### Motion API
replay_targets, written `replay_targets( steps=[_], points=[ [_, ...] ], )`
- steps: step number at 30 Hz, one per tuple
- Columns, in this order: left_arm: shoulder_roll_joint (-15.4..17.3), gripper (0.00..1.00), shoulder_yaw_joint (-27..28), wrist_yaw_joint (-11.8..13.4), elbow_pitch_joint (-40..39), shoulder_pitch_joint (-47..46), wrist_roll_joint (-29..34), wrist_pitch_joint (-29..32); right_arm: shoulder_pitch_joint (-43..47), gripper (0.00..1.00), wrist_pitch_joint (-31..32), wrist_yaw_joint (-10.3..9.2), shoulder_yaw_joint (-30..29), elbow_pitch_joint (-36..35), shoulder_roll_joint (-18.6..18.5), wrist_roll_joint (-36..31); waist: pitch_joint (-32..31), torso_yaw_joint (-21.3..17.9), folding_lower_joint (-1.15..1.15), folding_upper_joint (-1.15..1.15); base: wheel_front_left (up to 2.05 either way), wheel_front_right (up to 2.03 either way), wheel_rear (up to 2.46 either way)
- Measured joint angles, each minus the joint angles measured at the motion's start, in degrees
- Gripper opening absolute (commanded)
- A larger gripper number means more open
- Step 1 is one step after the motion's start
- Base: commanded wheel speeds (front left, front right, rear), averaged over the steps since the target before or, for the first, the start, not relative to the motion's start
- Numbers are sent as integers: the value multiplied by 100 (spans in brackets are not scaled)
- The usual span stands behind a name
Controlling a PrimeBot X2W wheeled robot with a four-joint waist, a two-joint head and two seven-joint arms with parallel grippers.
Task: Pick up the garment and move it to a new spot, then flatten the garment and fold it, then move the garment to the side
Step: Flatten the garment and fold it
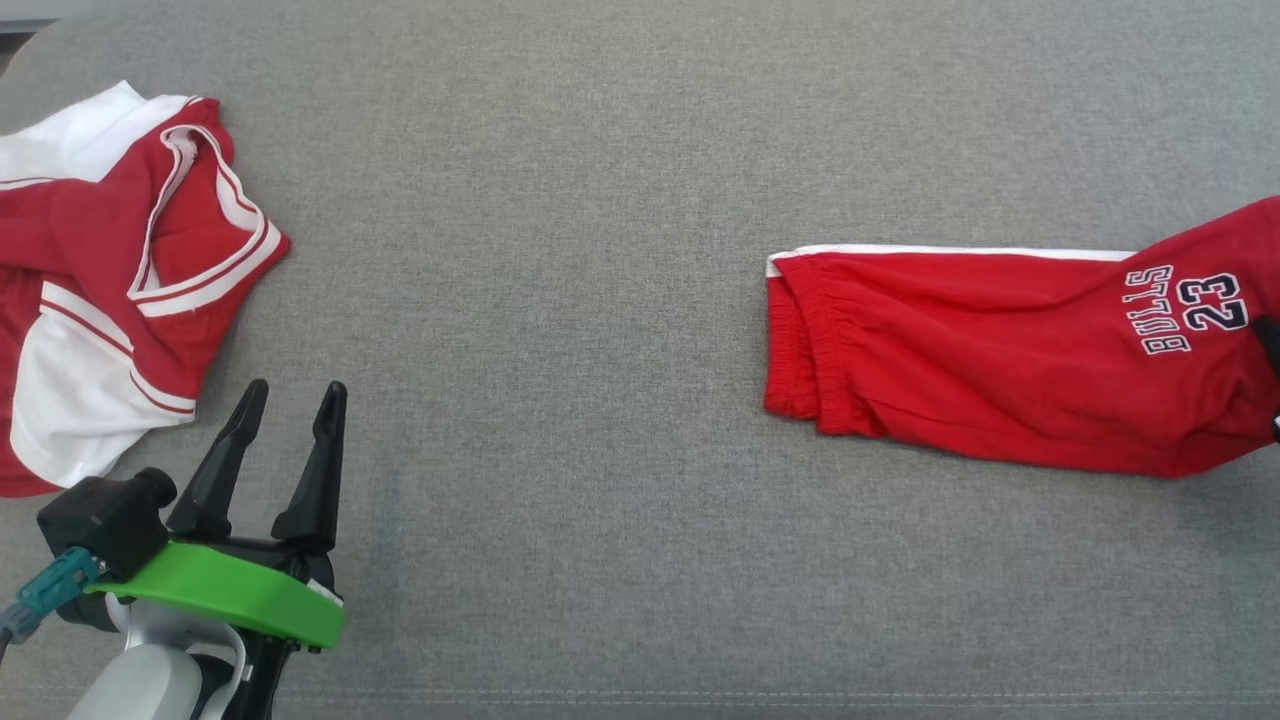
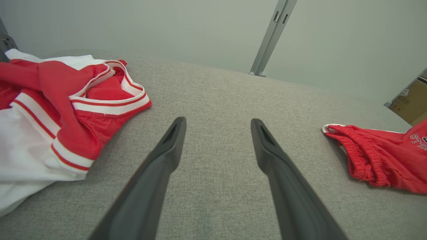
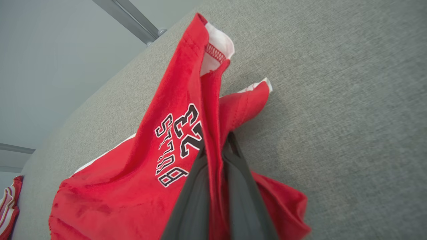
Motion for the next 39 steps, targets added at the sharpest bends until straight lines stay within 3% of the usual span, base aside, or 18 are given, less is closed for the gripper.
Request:
replay_targets(
  steps=[3, 9, 15, 26, 27, 28, 30, 31, 39],
  points=[
    [-32, 100, 0, 0, 2, 65, -8, -5, 3, 0, 300, 77, -18, -266, -57, 287, -62, -52, 0, 0, 0, 0, 0],
    [-51, 100, -21, 1, -8, 125, -42, -5, -127, 0, 861, 470, 840, -1351, 668, 616, -157, -135, 0, 0, 0, 0, 0],
    [-48, 100, -57, 1, -35, 126, -42, 4, -480, 0, 926, 469, 1477, -1904, 868, 223, -184, -168, 0, 0, 0, 0, 0],
    [-53, 100, -162, 1, -68, 119, -41, 79, -581, 1, 958, 350, 2153, -1670, 1308, -467, -123, -52, 0, 0, 0, 0, 0],
    [-54, 100, -162, 1, -66, 119, -41, 79, -586, 7, 956, 328, 2185, -1639, 1346, -506, -118, -46, 0, 0, 0, 0, 0],
    [-54, 100, -162, 1, -62, 119, -41, 80, -600, 24, 922, 304, 2208, -1594, 1379, -545, -112, -40, 0, 0, 0, 0, 0],
    [-54, 100, -162, 1, -56, 119, -41, 80, -661, 95, 886, 265, 2256, -1540, 1436, -641, -101, -32, 0, 0, 0, 0, 0],
    [-55, 100, -163, 1, -53, 119, -41, 80, -706, 100, 800, 257, 2263, -1534, 1492, -697, -95, -29, 0, 0, 0, 0, 0],
    [-62, 100, -163, 1, -22, 119, -41, 79, -883, 100, 199, 266, 2086, -1896, 1880, -715, -75, -41, 0, 0, 0, 0, 0]
  ],
)
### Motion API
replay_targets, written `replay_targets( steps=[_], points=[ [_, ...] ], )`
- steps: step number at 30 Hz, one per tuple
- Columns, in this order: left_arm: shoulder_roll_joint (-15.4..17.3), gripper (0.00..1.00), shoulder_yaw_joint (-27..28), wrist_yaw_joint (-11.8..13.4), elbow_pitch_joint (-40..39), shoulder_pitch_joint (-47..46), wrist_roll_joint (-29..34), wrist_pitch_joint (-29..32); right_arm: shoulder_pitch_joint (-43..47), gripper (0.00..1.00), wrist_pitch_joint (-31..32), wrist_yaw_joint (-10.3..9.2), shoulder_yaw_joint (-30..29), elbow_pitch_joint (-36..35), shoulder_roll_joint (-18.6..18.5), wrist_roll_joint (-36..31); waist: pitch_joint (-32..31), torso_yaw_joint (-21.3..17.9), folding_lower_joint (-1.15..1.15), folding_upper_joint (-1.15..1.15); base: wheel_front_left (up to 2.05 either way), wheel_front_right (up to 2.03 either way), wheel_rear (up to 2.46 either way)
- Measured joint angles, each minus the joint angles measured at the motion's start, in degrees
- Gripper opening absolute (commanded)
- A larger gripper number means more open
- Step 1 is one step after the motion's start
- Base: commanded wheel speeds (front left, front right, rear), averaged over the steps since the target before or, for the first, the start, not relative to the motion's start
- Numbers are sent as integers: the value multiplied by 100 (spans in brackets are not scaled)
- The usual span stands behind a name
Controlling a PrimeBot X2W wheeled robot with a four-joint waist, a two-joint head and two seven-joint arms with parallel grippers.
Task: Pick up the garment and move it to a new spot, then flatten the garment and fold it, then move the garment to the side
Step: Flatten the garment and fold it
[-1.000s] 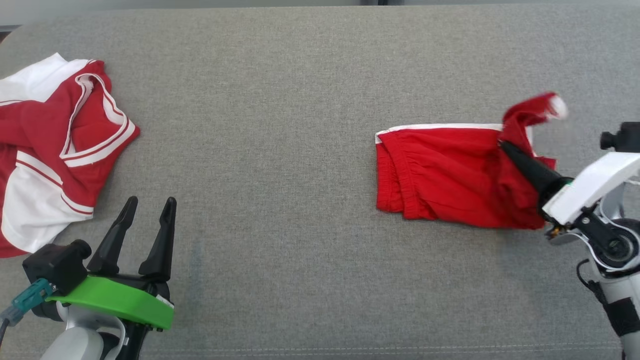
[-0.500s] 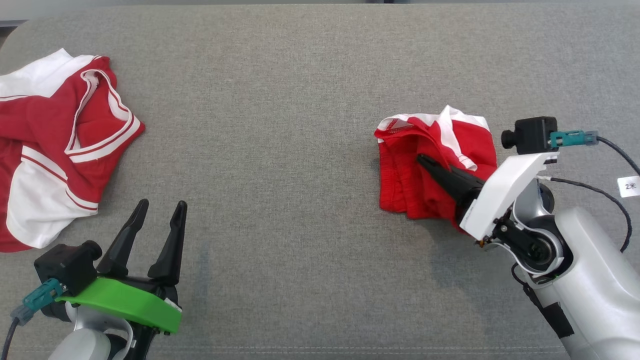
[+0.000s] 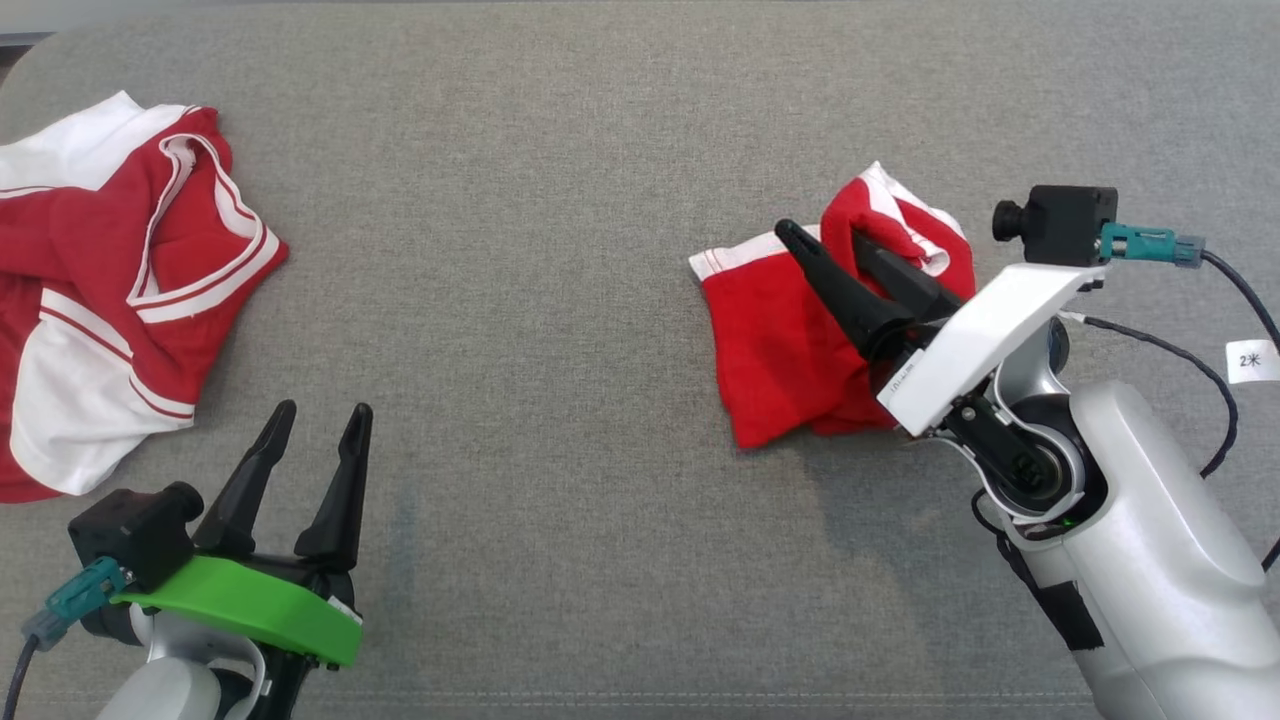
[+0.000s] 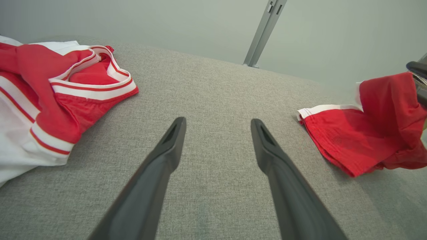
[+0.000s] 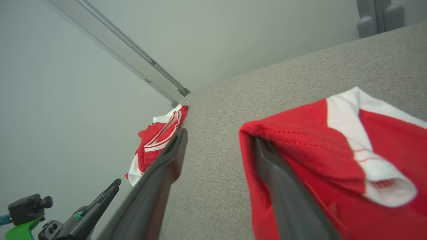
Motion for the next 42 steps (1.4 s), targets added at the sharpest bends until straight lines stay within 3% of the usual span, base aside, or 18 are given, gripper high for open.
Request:
replay_targets(
  steps=[12, 20, 34, 42],
  points=[
    [9, 100, 137, 1, 15, 14, -2, -2, 609, 100, -93, -114, -256, -141, -643, -126, -1, -210, 0, 0, 0, 0, 0],
    [0, 100, 24, 0, 7, 7, 0, 18, 603, 100, -42, -104, 70, -99, -503, -231, 23, -240, 0, 0, 0, 0, 0],
    [-172, 100, -88, -10, 175, -2, 0, 31, 12, 100, 335, 1, 832, 213, -381, -772, -20, 141, 0, 0, 0, 0, 0],
    [-199, 100, -58, -11, 205, -3, -1, 23, -65, 100, 336, 18, 864, 33, -248, -823, -95, 226, 0, 0, 0, 0, 0]
  ],
)
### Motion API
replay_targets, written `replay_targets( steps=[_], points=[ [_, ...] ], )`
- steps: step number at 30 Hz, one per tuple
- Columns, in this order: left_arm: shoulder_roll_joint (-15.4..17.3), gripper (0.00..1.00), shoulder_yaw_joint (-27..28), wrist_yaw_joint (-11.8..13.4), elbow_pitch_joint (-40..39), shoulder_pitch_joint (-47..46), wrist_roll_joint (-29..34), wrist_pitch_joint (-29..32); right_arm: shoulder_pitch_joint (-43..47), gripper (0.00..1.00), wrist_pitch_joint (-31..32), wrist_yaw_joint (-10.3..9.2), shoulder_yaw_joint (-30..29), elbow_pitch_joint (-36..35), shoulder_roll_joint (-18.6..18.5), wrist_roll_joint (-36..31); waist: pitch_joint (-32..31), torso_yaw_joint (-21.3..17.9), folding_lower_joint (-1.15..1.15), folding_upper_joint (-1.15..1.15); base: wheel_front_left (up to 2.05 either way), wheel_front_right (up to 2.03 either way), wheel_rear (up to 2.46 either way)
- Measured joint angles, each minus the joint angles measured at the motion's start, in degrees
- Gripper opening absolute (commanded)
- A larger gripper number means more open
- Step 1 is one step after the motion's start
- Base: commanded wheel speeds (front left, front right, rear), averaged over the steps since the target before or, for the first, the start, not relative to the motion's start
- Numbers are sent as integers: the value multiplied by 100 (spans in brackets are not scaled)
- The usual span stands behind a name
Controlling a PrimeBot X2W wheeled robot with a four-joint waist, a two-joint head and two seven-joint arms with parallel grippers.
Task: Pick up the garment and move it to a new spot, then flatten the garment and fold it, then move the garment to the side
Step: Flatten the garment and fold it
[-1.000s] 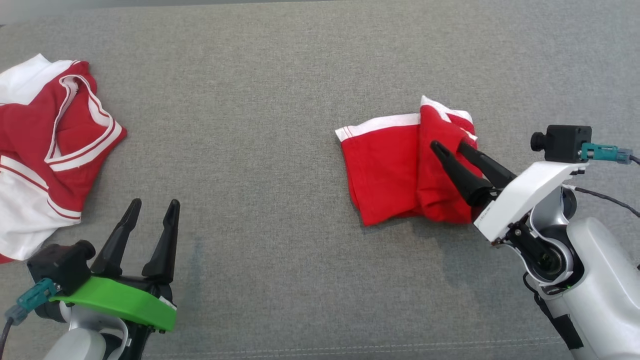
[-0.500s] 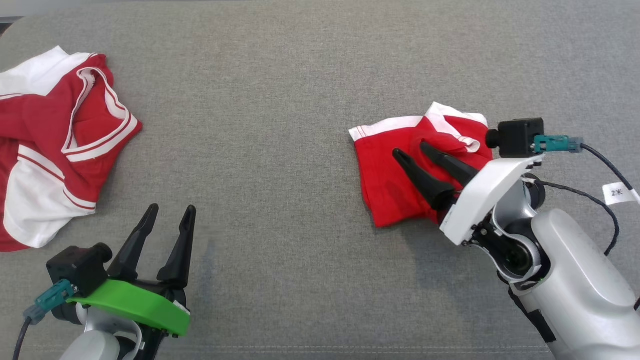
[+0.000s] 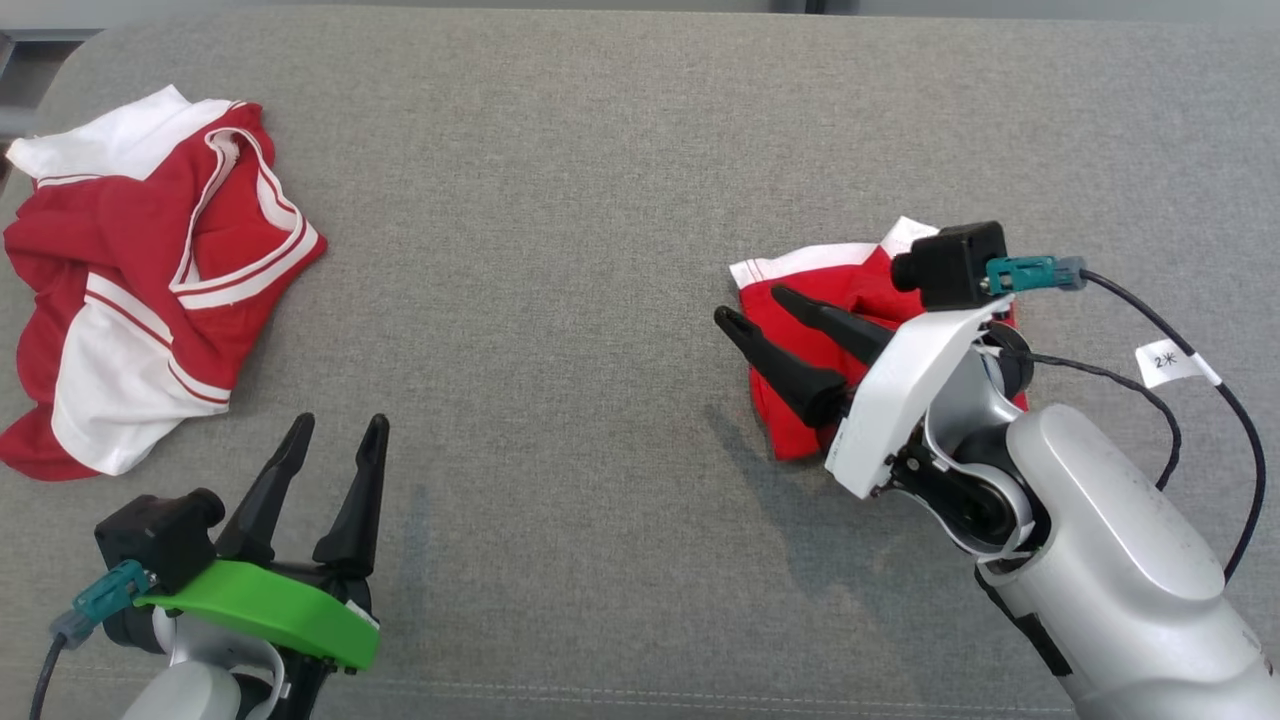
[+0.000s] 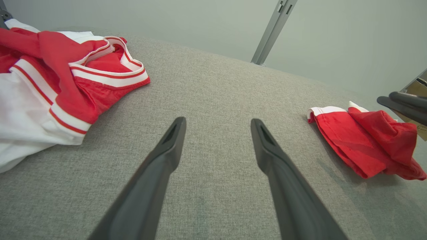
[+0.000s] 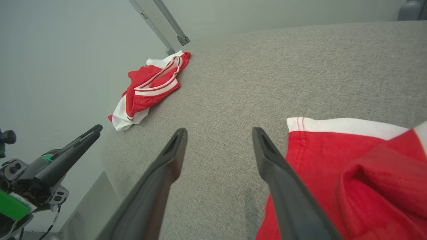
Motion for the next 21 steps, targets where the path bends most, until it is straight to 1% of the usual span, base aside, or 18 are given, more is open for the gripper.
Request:
replay_targets(
  steps=[3, 5, 8, 11, 16, 19, 21],
  points=[
    [4, 100, 113, 1, 15, 11, -3, -8, -1, 100, -60, 34, -74, -179, -54, 0, -20, -36, 0, 0, 0, 0, 0],
    [33, 100, 186, 2, 10, 13, -9, -9, 1, 100, -92, 19, -188, -263, -212, -33, -36, -83, 0, 0, 0, 0, 0],
    [38, 100, 190, 2, -24, 13, -8, -51, 51, 100, -212, -162, -565, -310, -581, -110, -48, -164, 0, 0, 0, 0, 0],
    [42, 100, 200, 2, -70, 13, -7, -52, 273, 100, -285, -381, -923, -296, -902, -142, -42, -237, 0, 0, 0, 0, 0],
    [74, 100, 211, 3, -197, 14, 8, -57, 856, 100, -407, -641, -1356, -69, -1060, -46, 35, -315, 0, 0, 0, 0, 0],
    [86, 100, 198, 3, -231, 14, 51, -57, 1107, 100, -531, -735, -1547, 109, -1068, 76, 109, -332, 0, 0, 0, 0, 0],
    [101, 100, 190, 3, -247, 13, 71, -56, 1210, 100, -620, -740, -1659, 212, -1045, 148, 162, -329, 0, 0, 0, 0, 0]
  ],
)
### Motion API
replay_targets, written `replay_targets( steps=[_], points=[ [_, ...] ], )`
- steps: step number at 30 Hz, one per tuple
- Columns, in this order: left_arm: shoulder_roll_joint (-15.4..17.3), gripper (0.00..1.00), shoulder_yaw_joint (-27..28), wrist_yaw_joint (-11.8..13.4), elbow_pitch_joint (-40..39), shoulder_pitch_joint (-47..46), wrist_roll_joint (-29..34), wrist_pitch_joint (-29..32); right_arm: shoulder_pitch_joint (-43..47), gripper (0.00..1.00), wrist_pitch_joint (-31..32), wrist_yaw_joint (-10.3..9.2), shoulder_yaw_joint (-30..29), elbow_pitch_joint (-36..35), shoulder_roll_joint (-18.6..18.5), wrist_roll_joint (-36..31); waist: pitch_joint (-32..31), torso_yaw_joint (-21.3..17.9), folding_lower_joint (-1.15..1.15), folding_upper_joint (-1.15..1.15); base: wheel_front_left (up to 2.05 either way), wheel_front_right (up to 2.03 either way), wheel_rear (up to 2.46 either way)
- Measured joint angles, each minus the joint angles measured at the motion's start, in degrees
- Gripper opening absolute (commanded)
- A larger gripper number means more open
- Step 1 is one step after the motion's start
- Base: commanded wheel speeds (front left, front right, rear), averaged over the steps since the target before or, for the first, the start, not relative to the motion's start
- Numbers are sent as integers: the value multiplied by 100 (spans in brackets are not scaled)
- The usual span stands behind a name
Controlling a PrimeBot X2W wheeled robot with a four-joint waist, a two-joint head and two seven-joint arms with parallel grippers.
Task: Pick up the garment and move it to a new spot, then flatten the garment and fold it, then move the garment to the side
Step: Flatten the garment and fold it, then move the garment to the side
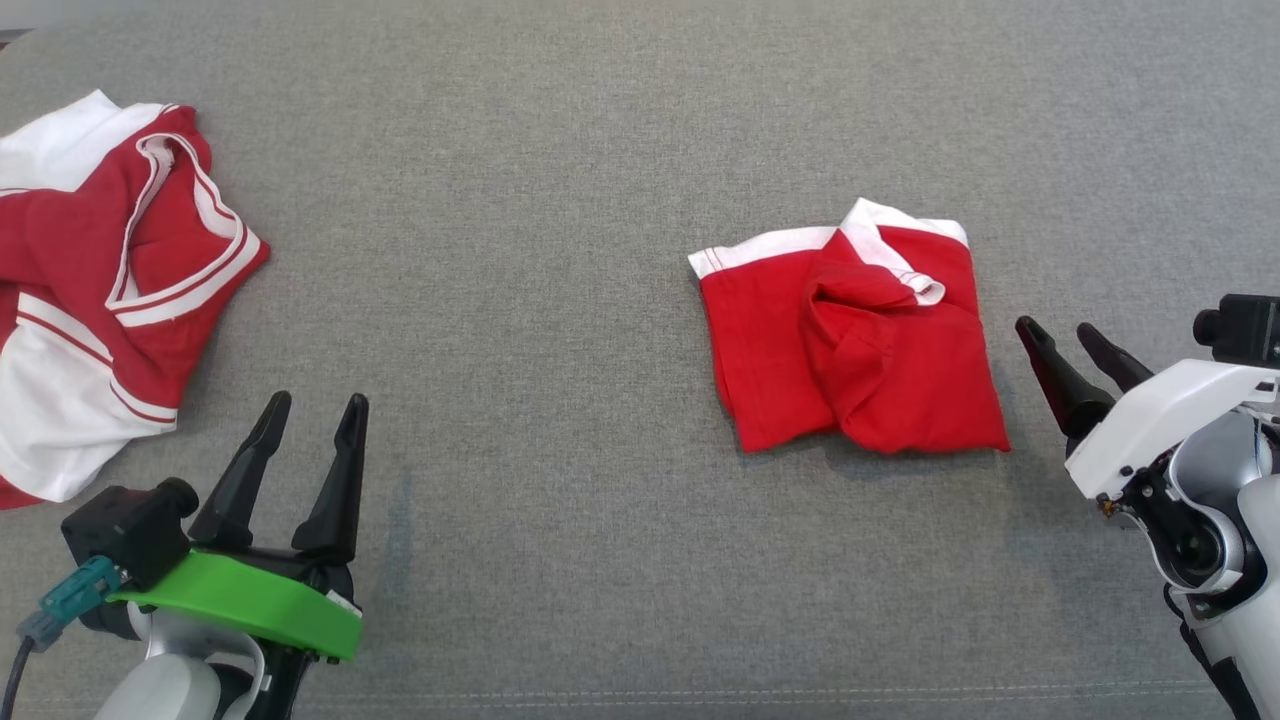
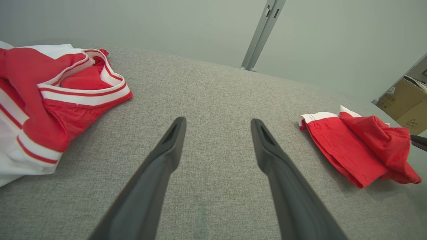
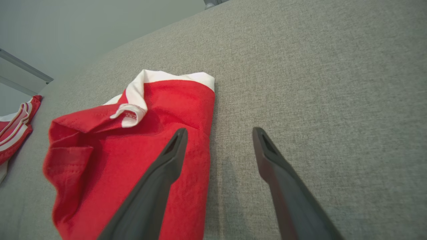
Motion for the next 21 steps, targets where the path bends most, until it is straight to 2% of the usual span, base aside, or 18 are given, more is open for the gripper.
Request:
replay_targets(
  steps=[11, 21],
  points=[
    [98, 100, -12, 0, -58, -15, 48, 15, 108, 100, -272, 29, -191, 456, 266, 348, 174, 218, 0, 0, 0, 0, 0],
    [43, 100, -43, 0, -55, -24, 48, 15, -105, 100, -242, 182, -230, 840, 479, 742, 217, 395, 0, 0, 0, 0, 0]
  ],
)
